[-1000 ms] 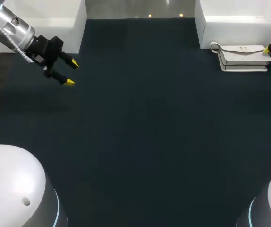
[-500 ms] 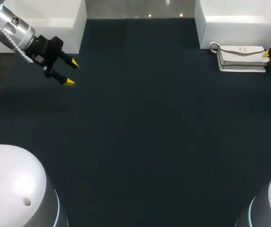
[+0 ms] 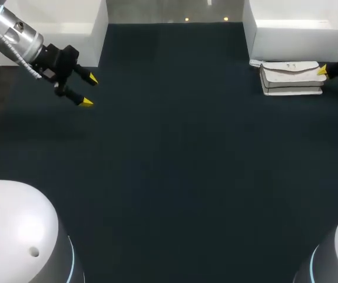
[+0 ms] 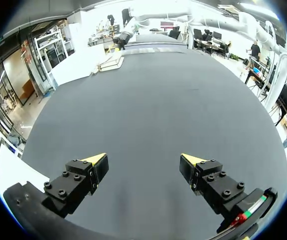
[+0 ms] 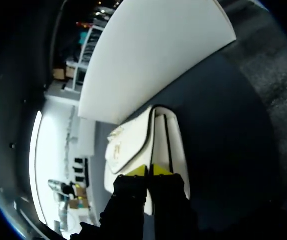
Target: Pick up the bag, open it, inspect its contents, close it, and place it on the opposite side
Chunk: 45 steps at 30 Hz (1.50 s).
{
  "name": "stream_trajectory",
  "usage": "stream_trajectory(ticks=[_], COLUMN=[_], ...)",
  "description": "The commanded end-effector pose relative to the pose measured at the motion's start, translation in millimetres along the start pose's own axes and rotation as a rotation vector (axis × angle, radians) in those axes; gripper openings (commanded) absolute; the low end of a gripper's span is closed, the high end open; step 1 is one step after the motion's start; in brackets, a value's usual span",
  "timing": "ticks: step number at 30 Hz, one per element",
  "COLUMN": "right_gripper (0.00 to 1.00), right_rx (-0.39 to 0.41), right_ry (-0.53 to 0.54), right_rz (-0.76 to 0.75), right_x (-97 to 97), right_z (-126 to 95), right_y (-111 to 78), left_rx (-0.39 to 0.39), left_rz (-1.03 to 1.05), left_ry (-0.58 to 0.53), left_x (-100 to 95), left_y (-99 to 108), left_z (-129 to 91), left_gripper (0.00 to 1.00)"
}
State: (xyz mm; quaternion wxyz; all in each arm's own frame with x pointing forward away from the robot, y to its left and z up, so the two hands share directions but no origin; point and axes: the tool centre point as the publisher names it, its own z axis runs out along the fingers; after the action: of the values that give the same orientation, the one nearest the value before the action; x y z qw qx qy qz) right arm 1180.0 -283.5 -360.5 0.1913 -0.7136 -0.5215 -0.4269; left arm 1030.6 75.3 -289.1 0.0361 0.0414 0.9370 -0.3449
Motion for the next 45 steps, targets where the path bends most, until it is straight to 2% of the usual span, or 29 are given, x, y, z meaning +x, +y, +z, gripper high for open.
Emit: stream_trajectory(ticks=[1,7,33,40,45], right_gripper=[0.0,0.0,0.0,0.0,0.0], right_rx=[0.324,0.271,0.271,0.142,0.084], right_ry=[0.025,0.043,0.043,0.093,0.138], right_rz=[-0.01,0.02,0.02,0.032,0.02], right_x=[10.4,32.1,32.1,41.2,53.3], right_z=[5.4,17.3,17.3,26.3,32.2], right_y=[-6.8,-33.5,-33.5,-47.4,-62.1], left_rx=[0.002,0.002,0.002,0.002,0.002], left_rz=[0.001,0.001,0.001,0.001,0.001], left_ry=[-0.002,-0.002,-0.002,-0.002,-0.002], left_x=[-0.1,-0.1,-0.1,-0.1,-0.1], left_y=[0.6,0.6,0.6,0.6,0.6], left_z=[0.8,0.8,0.8,0.8,0.8], left_gripper=[1.0,1.0,1.0,1.0,1.0])
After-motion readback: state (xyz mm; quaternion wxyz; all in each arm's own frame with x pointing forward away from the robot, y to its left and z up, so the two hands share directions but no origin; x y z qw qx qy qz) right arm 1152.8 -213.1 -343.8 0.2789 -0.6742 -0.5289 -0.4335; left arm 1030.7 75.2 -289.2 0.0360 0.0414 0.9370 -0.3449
